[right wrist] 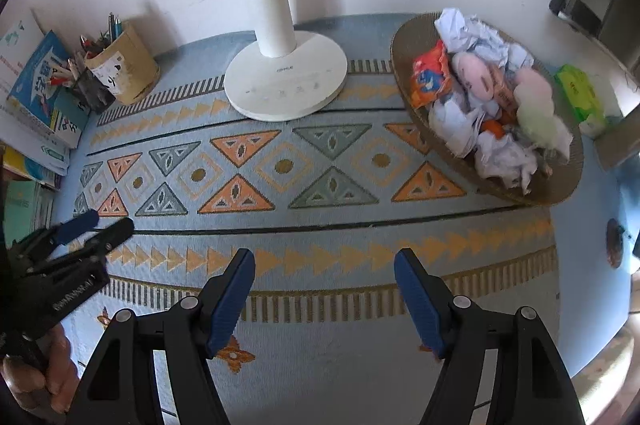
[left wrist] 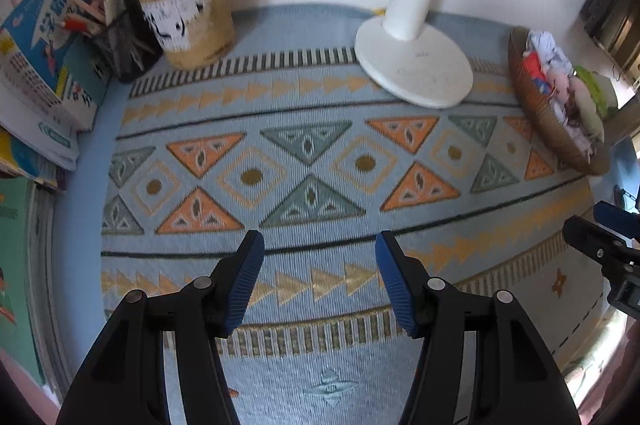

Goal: Organize objects

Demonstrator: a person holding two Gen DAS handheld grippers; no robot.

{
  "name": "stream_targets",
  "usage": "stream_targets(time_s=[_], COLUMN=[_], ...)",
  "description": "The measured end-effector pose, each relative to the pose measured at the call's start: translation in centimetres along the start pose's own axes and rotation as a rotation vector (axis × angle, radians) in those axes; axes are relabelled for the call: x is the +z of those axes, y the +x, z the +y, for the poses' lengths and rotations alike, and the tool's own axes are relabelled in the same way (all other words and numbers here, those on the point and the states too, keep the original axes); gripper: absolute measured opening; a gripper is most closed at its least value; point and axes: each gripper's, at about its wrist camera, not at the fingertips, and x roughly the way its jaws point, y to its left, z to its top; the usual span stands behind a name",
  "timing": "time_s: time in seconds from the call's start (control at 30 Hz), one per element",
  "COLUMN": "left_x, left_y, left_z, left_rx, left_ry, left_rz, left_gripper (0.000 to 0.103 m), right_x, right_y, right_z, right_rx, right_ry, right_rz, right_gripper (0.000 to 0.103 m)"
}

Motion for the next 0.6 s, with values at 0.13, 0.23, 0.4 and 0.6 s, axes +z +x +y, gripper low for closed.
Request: stream_targets(time_s=[0.13, 0.23, 0.4, 0.6], left_x=[-0.5, -0.4, -0.4, -0.4], left_y=[0.9, 1.7, 2.9, 3.6], left_z=[-0.1, -0.2, 0.1, 0.5], left_rx=[-0.005, -0.005, 0.000, -0.020], left_ry=[0.001, -0.008, -0.032, -0.060], left_rz=[0.019, 0.032, 0.052, 0.071], left_gripper=[0.056, 0.056, 0.056, 0.056], right_x=[-0.8, -1.2, -1.8, -2.2], right_y=[1.2, 1.9, 3.3, 3.8], right_z=[0.2, 0.1, -0.9, -1.1], right_rx=[-0.016, -0.051, -0.069, -0.088], right_ry=[0.008, -0.005, 0.010, -0.003], right_rz=[0.033, 0.040, 0.078, 0.086], right_gripper=[0.070, 0.071, 0.071, 0.071])
